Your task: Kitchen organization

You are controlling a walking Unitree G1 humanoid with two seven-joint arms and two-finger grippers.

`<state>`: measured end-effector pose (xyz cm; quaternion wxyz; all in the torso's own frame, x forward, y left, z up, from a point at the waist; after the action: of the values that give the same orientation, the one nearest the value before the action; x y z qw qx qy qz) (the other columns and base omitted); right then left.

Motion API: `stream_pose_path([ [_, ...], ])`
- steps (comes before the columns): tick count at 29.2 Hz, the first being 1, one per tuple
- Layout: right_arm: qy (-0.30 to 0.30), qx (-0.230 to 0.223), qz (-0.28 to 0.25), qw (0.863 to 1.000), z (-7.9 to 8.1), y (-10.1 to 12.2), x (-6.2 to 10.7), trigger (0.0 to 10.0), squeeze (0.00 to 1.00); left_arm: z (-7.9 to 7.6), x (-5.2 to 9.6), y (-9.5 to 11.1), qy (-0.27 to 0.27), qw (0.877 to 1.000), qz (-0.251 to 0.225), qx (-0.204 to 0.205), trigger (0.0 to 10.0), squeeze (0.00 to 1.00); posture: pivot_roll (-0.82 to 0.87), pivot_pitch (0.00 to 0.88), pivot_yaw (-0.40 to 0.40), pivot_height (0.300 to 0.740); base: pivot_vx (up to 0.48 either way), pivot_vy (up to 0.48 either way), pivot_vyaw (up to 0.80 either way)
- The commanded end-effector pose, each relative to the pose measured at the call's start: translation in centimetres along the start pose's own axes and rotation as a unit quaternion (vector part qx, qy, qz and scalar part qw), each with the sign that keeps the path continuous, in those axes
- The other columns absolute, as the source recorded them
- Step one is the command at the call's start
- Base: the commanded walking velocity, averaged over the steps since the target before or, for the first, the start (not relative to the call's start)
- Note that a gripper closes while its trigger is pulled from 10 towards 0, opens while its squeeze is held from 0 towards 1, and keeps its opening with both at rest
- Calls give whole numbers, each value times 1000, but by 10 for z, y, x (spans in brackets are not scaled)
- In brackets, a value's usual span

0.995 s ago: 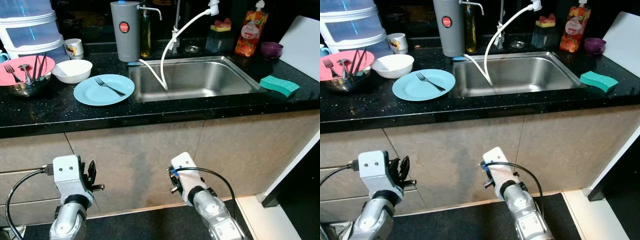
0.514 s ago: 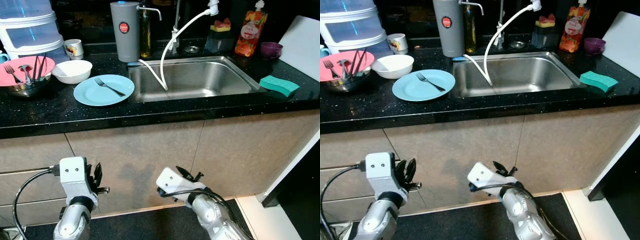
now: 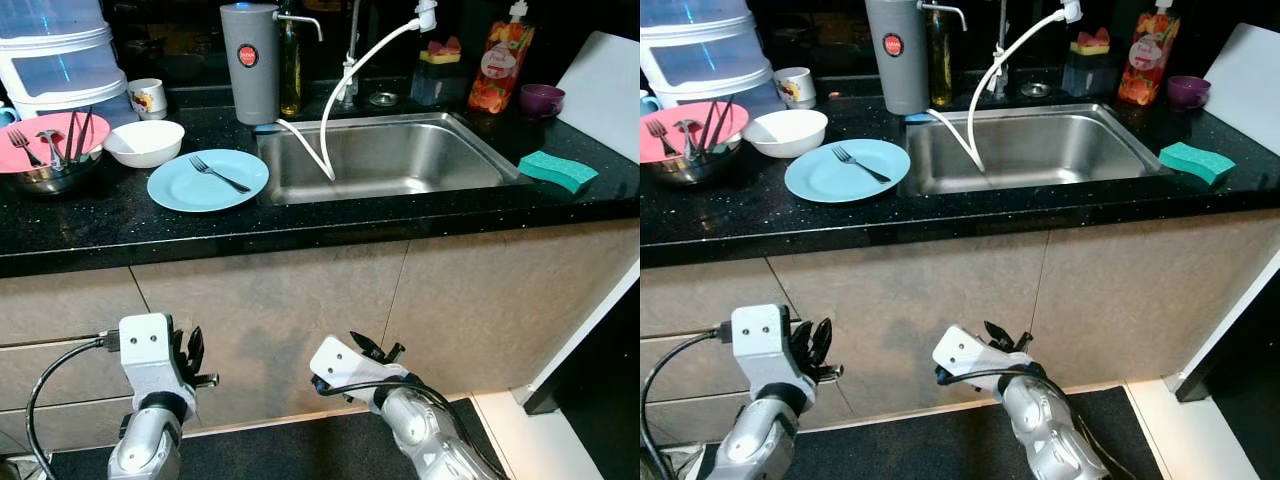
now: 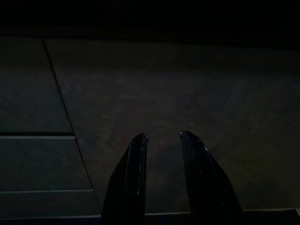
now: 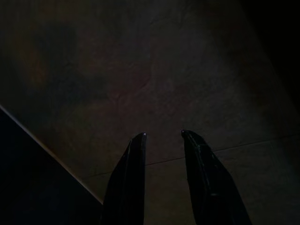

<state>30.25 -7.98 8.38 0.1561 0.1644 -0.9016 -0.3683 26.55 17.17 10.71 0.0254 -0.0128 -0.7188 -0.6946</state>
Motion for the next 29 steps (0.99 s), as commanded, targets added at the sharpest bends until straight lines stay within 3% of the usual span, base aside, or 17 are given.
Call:
stream_pose_path([
  [1, 14, 1, -3, 1000, 4, 0, -2, 10000, 0, 0, 0, -5, -5, 1000, 11, -8, 10000, 0, -77, 67, 57, 740, 0, 0, 0],
  [29, 33, -12, -6, 999, 8, 4, -2, 10000, 0, 0, 2, -5, -18, 1000, 14, -7, 10000, 0, -128, 86, 39, 740, 0, 0, 0],
])
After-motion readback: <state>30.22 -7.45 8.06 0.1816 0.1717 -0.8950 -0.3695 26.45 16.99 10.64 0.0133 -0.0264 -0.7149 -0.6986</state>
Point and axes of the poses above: a point about 5 cm out from each wrist's last joint towards the gripper, its own x axis pointing back from the gripper into the wrist, its own y axis along the axis of the wrist's last joint, z = x × y, the point moved 2 cm from there along -x, pointing out of the wrist towards the gripper, and after that the axes turned 6 degrees about -x, right-handed, at the moved point
